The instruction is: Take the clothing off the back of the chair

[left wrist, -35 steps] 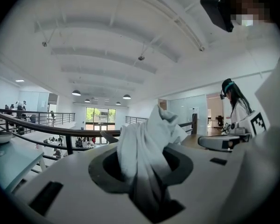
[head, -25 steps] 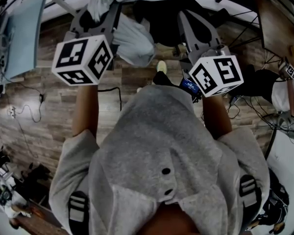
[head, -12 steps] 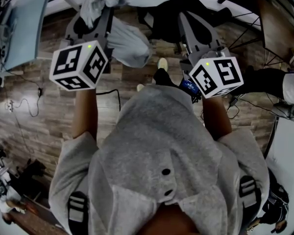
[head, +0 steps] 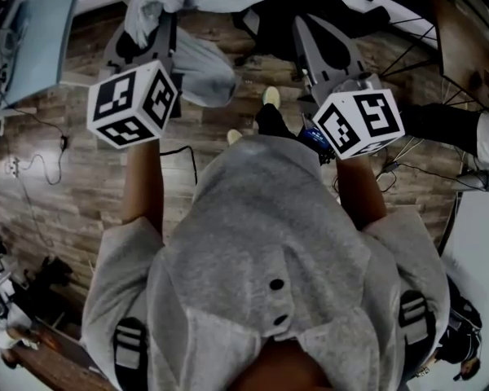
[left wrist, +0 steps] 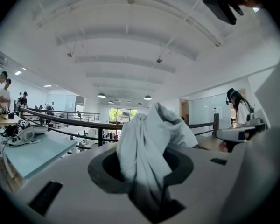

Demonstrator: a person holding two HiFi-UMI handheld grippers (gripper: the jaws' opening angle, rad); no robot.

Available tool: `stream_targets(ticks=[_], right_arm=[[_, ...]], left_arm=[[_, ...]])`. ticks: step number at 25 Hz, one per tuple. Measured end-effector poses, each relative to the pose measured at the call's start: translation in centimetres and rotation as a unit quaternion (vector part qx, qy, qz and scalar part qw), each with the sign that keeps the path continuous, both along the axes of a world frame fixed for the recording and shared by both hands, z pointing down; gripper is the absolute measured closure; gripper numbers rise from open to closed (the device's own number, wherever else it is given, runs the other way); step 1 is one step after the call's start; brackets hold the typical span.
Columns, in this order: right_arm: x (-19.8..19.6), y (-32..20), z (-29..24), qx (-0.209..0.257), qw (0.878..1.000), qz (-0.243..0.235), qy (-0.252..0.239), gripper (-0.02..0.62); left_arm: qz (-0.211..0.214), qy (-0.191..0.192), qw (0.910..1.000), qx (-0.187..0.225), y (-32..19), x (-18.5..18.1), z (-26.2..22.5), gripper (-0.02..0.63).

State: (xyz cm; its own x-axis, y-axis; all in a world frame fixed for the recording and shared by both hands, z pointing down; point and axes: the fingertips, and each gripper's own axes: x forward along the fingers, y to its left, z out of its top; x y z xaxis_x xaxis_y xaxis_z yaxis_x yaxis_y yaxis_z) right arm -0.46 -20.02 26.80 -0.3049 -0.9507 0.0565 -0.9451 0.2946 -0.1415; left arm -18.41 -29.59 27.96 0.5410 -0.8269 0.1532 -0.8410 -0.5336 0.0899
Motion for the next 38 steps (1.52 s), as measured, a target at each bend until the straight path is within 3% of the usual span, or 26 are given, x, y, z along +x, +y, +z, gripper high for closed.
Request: stream_targets(ticks=[4, 17, 27, 38], right_arm=[[-0.8, 1.0, -0.2, -0.002, 1.000, -0.001, 0.001, 0.586], [-2.8, 2.8, 0.0, -0.017, 1.000, -0.006, 0.001, 0.586], [-2.2, 3.8, -1.0, -0.007, 1.000, -0.008, 0.002, 0.584], [2.7, 9.0, -0.1, -0.014, 1.000, 0.010, -0.003, 0.584]], left_arm=[[-0.029, 0.004, 0.9993, -0.021, 0.3, -1.9, 1.1, 0.456], [-0.065, -0.002, 0.9962, -0.058, 1.4, -5.4, 4.2, 0.456], [-0.051, -0.009, 0.9982, -0.032, 3.4, -3.9, 2.6, 0.456], [-0.012, 0.015, 0.9979, -0.061, 10.3, 1.7, 3.5, 0.454]])
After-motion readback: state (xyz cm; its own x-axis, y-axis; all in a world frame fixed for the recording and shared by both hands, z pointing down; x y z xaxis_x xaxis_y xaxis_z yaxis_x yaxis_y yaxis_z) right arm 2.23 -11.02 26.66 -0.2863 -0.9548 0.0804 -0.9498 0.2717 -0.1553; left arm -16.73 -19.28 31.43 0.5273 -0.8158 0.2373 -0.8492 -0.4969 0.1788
